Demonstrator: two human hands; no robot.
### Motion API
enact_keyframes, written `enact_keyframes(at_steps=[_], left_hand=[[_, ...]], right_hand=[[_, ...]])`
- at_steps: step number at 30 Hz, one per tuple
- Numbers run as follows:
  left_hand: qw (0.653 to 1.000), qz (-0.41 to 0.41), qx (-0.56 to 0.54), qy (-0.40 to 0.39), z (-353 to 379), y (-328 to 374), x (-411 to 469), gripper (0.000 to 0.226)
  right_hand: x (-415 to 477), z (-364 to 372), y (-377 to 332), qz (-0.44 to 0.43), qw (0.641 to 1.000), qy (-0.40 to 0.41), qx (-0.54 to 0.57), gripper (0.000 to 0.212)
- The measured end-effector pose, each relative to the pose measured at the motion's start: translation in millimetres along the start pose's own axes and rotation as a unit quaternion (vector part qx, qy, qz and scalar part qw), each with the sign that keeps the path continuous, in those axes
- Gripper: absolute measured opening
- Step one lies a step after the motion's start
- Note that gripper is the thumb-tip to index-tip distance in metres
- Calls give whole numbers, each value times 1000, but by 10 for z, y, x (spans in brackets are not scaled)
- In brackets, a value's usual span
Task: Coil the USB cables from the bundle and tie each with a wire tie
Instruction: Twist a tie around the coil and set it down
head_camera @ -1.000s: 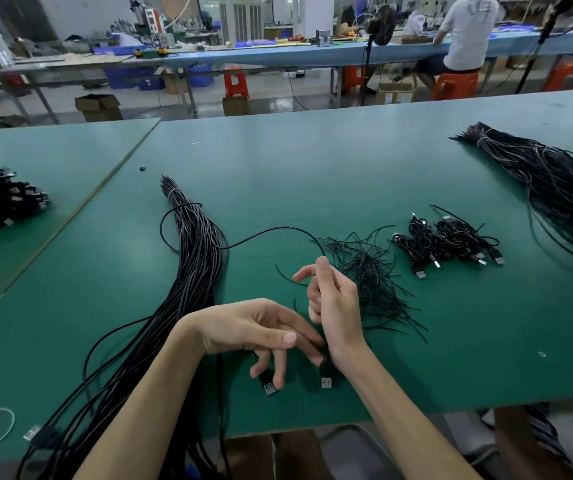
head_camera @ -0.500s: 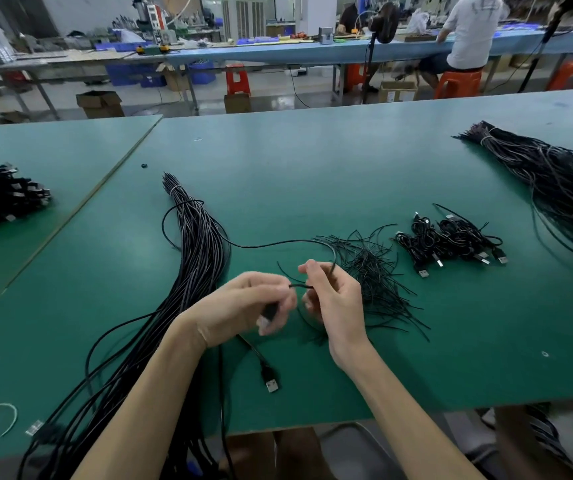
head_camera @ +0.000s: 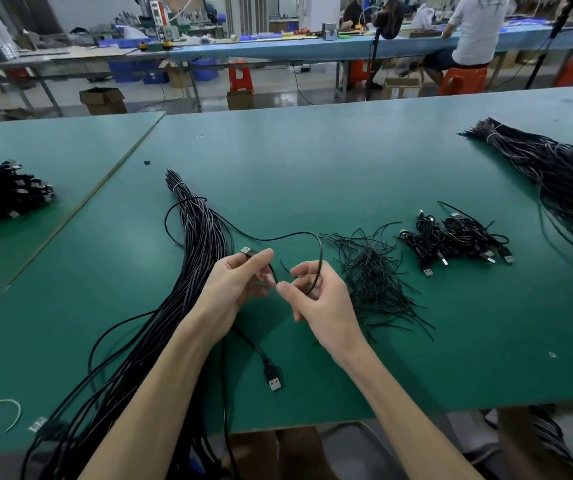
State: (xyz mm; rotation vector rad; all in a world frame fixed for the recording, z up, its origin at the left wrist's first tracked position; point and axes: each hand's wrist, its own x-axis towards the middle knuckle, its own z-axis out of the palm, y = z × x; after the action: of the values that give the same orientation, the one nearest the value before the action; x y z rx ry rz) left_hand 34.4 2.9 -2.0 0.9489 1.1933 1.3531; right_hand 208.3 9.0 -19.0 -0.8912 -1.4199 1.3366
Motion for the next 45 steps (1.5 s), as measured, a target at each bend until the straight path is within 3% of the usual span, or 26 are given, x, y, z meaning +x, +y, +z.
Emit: enact_keyframes(at_steps=[6,9,13,16,20,25,27,29,33,36,38,40,43,45], left_hand=[[997,27,-49,-54,13,1,-9,25],[989,32,-141,-30,-7,54,-2,25],[955,-19,-291,-48,-31,135,-10,28],[957,-42,-280,-62,-29,143,-14,38],[964,-50,-248,-85,-20,152,-22,47],[911,-58,-371,-170,-120,163,-35,49],[879,-60,-414,-231,-152,169,-56,51],[867,-59,-416,-266,-170,178,-79,51],[890,-60,-329,-309,-146,192,-114,48],[969,-16,-66,-238,-44,134,-142,54],[974,52,130,-180,73,60,-178,58],[943,136,277,-125,165,-10,-208,58],[841,264,472,-33,163,-62,-194,54],[790,284,543,8,159,-55,-172,57]], right_hand=[[-20,12,-10,20,1000,-5,-19,34],[-8,-1,-9,29,999,23,-5,41],[11,-16,9,39,997,71,20,53],[9,-19,19,3,996,76,-49,51],[-23,-20,-10,-68,985,24,-157,43],[18,-4,12,-101,955,-7,-278,21],[25,1,22,-91,959,-14,-267,18],[11,3,23,-64,975,-20,-213,15],[-8,-17,-2,-49,991,8,-121,13],[5,-21,7,-32,994,21,-97,17],[11,-25,28,-14,993,14,-112,19],[14,-28,46,-7,991,8,-135,20],[26,-31,55,-6,991,25,-131,17],[31,-34,45,-11,994,41,-100,13]])
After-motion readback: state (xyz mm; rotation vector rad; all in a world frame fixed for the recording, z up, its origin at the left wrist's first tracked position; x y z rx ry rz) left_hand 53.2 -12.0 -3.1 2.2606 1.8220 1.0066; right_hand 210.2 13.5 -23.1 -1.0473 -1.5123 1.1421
